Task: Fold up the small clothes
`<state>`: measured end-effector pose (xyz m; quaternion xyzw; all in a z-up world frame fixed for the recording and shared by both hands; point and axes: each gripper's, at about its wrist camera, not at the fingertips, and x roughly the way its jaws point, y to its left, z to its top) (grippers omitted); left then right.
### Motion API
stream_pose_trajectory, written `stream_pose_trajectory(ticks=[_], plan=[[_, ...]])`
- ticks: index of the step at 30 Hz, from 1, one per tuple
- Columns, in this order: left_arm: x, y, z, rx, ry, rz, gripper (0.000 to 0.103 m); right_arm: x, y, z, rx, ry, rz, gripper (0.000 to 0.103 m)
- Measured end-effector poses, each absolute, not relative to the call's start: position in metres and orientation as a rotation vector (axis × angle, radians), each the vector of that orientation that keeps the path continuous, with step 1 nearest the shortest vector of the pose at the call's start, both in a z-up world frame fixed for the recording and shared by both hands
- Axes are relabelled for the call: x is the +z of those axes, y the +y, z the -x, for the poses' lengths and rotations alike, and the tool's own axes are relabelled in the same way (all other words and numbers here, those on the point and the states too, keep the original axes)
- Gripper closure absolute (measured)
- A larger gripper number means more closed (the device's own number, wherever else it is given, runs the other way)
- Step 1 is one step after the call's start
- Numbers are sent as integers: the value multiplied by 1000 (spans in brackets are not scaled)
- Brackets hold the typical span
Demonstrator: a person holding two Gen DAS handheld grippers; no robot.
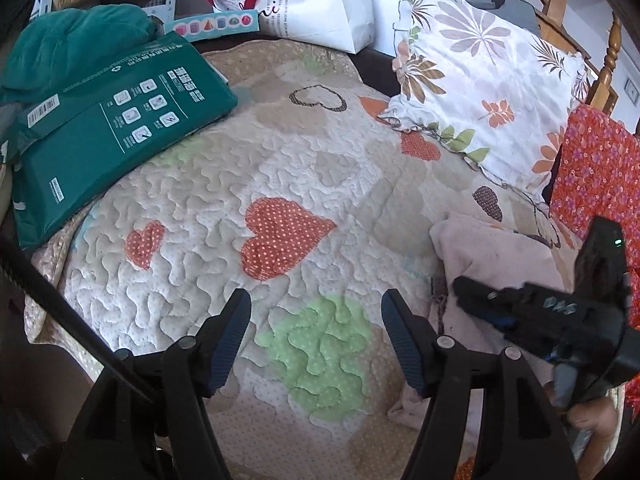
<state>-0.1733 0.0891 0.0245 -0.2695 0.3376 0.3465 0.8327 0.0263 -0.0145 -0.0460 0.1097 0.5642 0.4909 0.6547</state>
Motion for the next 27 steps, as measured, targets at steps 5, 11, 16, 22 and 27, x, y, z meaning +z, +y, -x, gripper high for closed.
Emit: stream_pose_trajectory(ticks=[5,11,16,22,27], plan=[[22,79,167,721,735,528,34,-11,-59,-22,1145,1184,-235,76],[12,52,143,677,802,418,33,-12,-129,0,1058,1146,-93,74],[6,31,130,659,835,327,33,-38,-171,7,1017,1186,-75,74],[4,24,125,666,843,306,33,-27,-199,20,1003,1115,-27,70],[2,24,123,668,845,306,33,-15,-211,30,951,1004,45,62]])
